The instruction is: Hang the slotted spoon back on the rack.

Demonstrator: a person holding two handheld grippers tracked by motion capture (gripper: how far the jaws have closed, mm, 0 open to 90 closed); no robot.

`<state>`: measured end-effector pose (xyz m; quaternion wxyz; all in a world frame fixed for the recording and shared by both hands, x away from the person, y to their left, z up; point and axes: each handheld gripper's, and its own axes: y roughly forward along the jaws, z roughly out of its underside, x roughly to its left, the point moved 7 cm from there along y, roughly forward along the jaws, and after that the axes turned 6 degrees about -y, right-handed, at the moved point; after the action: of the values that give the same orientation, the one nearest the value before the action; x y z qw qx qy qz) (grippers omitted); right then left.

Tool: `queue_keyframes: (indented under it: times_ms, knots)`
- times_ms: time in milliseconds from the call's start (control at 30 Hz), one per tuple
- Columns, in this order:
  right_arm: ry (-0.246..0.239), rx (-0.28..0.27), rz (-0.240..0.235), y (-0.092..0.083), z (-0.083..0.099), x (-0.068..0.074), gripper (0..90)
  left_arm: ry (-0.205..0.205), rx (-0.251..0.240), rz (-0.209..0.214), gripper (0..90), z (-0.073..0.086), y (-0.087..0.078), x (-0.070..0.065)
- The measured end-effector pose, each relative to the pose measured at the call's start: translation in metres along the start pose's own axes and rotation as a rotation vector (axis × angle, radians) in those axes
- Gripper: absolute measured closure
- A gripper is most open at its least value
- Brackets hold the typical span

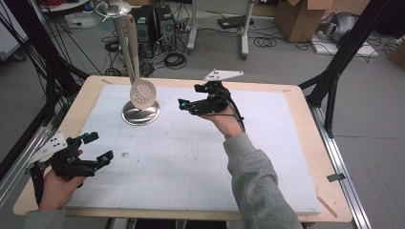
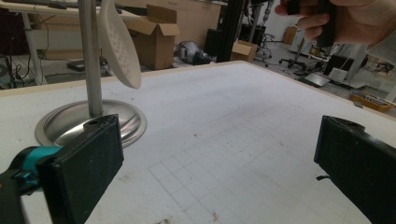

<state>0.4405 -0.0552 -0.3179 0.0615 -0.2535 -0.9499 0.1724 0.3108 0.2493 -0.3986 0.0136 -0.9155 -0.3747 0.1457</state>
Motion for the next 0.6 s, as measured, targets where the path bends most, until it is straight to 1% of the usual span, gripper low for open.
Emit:
queue_keyframes:
  times_ms: [167, 400, 600]
  knots:
    - [-0.002, -0.003, -0.002, -0.009, 0.007, 0.001, 11.3, -0.004, -0.003, 0.004, 1.8, -0.001, 0.002, 0.000]
    - [0.000, -0.020, 0.013, -0.023, 0.016, -0.001, 11.3, -0.002, -0.004, 0.008, 1.8, -0.002, 0.006, -0.001]
    - [0.000, -0.033, 0.030, -0.038, 0.025, -0.003, 11.3, -0.003, -0.008, 0.009, 1.8, -0.003, 0.009, 0.000]
